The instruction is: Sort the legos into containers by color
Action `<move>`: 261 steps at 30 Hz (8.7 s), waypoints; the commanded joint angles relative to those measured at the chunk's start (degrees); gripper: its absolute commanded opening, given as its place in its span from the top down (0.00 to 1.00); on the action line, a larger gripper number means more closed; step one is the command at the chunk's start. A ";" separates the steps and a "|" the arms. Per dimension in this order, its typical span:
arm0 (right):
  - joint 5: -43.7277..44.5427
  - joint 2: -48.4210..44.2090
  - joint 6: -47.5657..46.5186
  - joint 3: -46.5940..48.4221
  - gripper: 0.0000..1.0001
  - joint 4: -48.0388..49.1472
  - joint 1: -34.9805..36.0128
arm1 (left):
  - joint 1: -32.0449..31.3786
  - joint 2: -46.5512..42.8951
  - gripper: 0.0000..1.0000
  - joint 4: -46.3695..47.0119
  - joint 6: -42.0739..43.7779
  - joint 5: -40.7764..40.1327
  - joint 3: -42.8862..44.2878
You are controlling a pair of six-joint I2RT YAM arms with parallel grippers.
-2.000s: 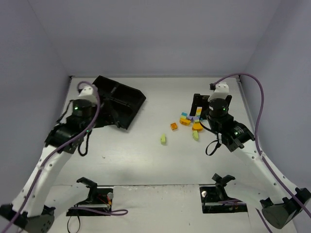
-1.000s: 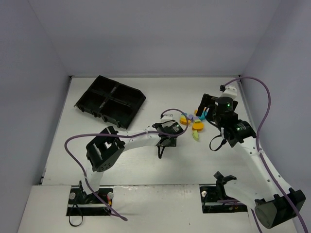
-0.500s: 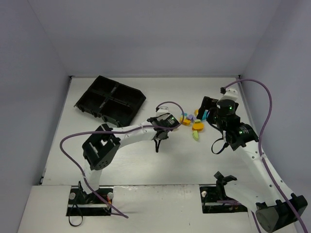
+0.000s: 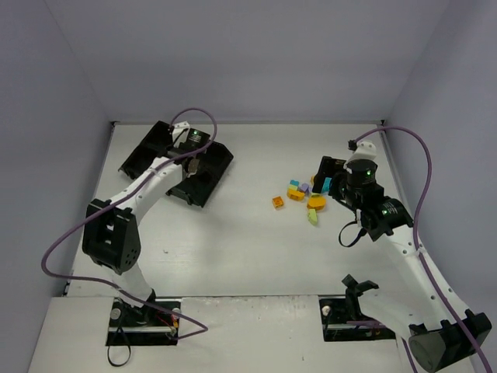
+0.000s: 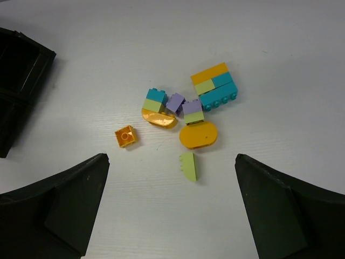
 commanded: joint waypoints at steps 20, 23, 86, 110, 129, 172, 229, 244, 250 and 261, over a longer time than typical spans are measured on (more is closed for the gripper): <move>0.23 -0.11 -3.73 1.73 0.00 1.48 -0.09 | -3.85 -1.56 0.32 7.16 20.87 12.55 1.61; 0.23 -0.38 -4.26 1.82 0.00 1.57 -0.17 | -9.92 -0.60 0.32 9.01 27.55 17.28 2.84; -1.00 1.11 -3.21 1.82 0.00 -1.68 -0.09 | 8.07 21.89 0.75 1.74 28.35 16.61 29.99; 7.00 16.57 3.90 4.63 0.00 -1.51 -0.17 | 6.49 1.35 0.39 0.93 22.91 23.81 19.12; 4.88 40.66 8.04 14.12 0.70 5.96 -0.26 | 4.73 -24.67 0.39 -1.08 18.69 27.59 -11.04; -0.03 55.34 -3.53 17.64 0.39 11.59 -2.63 | 4.64 -29.51 0.39 -3.72 18.34 27.77 -16.14; -29.39 7.27 -26.06 5.16 0.97 21.26 12.75 | -14.43 -13.61 0.47 26.50 -5.92 43.06 4.34; -29.13 6.13 -24.57 4.28 0.92 21.87 12.75 | -16.54 -10.97 0.98 26.16 -4.60 40.95 4.07; -27.81 5.95 -22.20 4.81 0.41 21.70 12.66 | -16.28 -13.34 1.00 24.06 -0.04 37.27 2.58; -14.21 3.40 -11.74 3.67 0.00 19.76 12.57 | -1.11 -17.91 1.00 13.78 8.93 26.54 1.43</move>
